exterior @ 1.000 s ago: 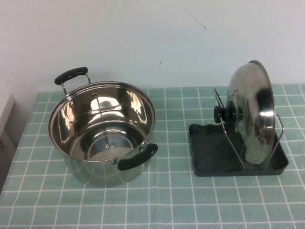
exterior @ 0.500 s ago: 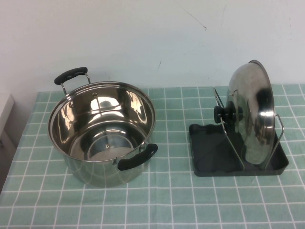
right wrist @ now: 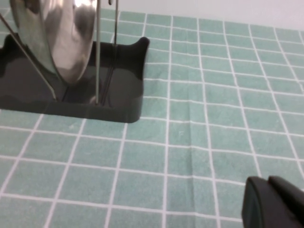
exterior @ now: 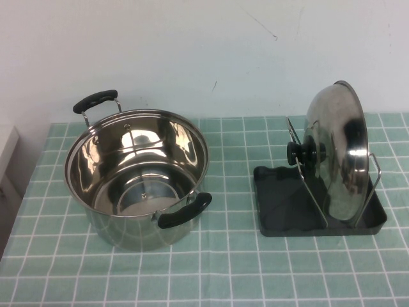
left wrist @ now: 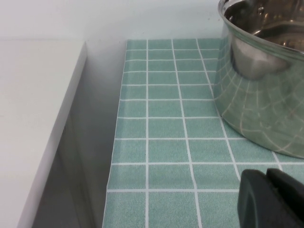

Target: Put pot lid on rack

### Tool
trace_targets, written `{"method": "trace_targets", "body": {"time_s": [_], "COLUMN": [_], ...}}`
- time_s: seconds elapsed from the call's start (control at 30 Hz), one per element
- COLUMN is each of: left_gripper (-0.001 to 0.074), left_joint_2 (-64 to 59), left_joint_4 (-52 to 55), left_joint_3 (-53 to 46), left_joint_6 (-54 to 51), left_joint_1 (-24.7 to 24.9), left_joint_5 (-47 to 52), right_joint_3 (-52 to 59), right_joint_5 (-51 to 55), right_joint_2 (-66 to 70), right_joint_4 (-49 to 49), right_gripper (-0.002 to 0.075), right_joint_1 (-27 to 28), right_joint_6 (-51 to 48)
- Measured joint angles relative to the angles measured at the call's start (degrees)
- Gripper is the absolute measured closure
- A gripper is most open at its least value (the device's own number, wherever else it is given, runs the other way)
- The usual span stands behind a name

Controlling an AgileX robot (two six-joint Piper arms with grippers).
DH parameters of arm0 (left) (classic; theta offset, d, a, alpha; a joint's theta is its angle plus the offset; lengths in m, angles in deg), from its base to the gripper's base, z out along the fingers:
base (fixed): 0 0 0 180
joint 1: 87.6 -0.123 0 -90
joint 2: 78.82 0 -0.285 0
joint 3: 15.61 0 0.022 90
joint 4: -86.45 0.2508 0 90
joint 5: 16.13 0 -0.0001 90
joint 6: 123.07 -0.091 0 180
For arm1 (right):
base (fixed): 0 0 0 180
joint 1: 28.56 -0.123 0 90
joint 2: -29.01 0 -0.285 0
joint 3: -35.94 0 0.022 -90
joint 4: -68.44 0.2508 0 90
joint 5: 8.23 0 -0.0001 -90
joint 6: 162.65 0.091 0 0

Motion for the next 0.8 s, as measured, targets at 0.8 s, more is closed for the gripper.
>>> {"method": "trace_targets", "body": {"time_s": [0.8], "left_gripper": [0.0737], "left_joint_2": [0.0], "left_joint_4": [0.0], "left_joint_3": [0.0], "left_joint_6": [0.1], "left_joint_1": [0.0], "left_joint_5": [0.1], "right_joint_3": [0.3], "right_joint_5": [-1.4], "right_joint_2": [0.0], "right_joint_4": [-1.8], "right_gripper": [0.0729], "right_joint_1": [4.6], "right_joint_6": [-0.1]}}
